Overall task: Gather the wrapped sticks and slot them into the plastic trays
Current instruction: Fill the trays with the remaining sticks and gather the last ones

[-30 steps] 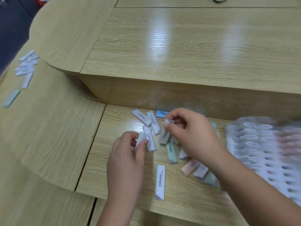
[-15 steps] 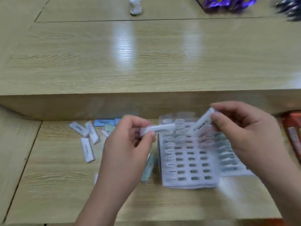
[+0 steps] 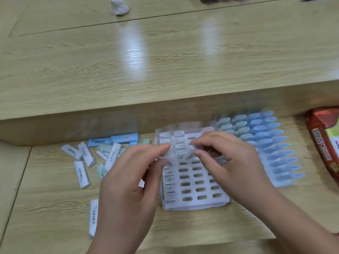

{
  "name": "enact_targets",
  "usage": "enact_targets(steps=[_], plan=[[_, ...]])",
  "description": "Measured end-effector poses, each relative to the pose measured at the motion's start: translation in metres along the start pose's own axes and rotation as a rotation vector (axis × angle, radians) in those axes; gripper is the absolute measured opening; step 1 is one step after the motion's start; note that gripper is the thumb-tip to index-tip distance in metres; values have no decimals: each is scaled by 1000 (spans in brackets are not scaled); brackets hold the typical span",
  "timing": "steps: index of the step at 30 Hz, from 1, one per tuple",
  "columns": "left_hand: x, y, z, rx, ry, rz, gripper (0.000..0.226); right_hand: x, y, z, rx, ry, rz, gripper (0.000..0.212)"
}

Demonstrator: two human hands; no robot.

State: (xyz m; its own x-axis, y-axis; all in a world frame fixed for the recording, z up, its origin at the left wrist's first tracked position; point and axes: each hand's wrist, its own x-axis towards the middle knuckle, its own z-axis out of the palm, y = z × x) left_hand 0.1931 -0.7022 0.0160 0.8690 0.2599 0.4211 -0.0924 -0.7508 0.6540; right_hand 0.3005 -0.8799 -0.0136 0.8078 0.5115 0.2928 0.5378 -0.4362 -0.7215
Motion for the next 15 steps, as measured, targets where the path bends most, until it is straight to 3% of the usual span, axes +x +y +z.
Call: enact_targets(steps=[8,15], plan=[[-8,-5,20,-27,39,-23,22,3,3,2,-59,-62,-16,14],[-31,-19,37,8,-23,7,22,2,-1,3,-64,-36,13,11]])
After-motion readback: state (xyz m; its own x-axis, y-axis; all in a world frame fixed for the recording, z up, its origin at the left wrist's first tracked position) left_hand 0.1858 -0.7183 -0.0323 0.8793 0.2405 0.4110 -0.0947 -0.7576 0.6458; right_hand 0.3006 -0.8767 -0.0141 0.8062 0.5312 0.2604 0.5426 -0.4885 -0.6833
